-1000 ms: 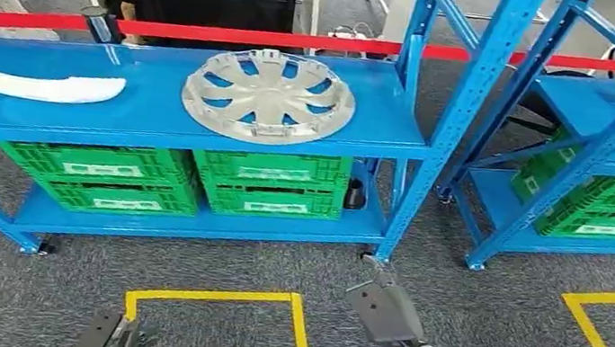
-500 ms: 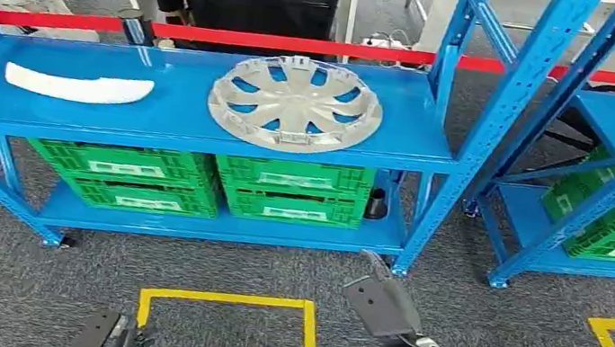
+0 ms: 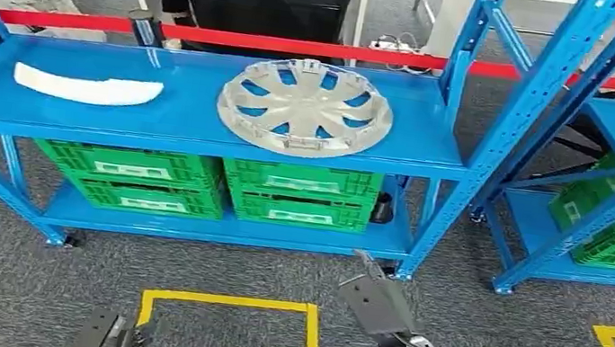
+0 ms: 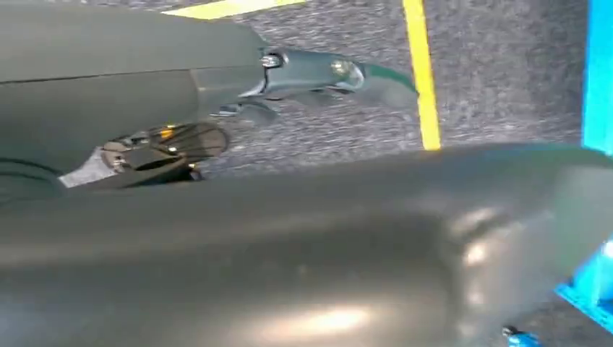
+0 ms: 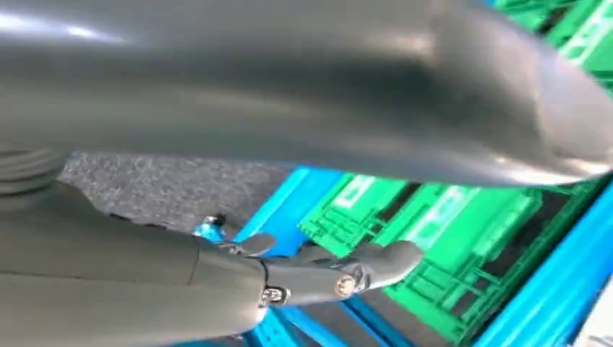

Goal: Take the parts from the cabinet and place them on the table.

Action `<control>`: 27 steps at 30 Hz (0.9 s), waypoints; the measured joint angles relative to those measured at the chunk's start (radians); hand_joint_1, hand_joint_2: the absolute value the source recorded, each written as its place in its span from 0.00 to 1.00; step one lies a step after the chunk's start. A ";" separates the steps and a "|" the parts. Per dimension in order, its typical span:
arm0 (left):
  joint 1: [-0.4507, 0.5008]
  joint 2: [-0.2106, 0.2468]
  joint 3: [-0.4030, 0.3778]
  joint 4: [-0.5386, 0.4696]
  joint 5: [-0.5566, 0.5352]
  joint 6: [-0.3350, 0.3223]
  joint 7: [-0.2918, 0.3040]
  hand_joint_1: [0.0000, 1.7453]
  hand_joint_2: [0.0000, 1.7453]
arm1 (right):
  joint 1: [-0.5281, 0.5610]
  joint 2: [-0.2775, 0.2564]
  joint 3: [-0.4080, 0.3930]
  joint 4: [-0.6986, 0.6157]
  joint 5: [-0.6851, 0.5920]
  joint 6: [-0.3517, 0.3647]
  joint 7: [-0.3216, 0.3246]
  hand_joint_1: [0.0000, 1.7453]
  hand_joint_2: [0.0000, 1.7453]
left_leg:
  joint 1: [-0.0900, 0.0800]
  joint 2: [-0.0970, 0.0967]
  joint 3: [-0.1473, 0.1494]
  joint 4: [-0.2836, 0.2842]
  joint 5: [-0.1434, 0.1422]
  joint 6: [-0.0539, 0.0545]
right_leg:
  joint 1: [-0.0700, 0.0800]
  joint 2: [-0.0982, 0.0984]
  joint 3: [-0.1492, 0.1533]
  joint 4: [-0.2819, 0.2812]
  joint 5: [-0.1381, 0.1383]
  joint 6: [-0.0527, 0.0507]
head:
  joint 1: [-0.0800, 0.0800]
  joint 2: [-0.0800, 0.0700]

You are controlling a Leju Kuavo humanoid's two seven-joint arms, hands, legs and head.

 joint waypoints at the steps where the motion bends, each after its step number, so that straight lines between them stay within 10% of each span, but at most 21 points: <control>1: 0.000 0.000 0.000 0.000 0.000 0.000 0.000 0.00 0.00 | -0.001 0.000 0.000 0.001 0.000 0.000 0.000 0.00 0.00 | -0.001 -0.001 -0.001 0.001 -0.001 0.003 | -0.001 0.000 0.002 -0.004 0.001 0.006 | 0.000 0.000; 8: -0.001 0.000 0.000 0.000 0.000 0.000 0.000 0.00 0.00 | -0.006 0.000 0.000 0.001 0.000 0.000 0.000 0.00 0.00 | -0.002 -0.002 0.000 0.001 -0.005 0.014 | -0.002 -0.001 0.011 -0.019 0.005 0.025 | 0.000 0.000; 27: 0.001 0.000 0.000 0.001 -0.001 0.000 0.000 0.00 0.00 | -0.007 0.000 0.000 0.008 0.000 0.000 -0.003 0.00 0.00 | -0.001 -0.002 0.001 0.001 -0.005 0.014 | -0.001 -0.001 0.011 -0.020 0.005 0.027 | 0.000 0.000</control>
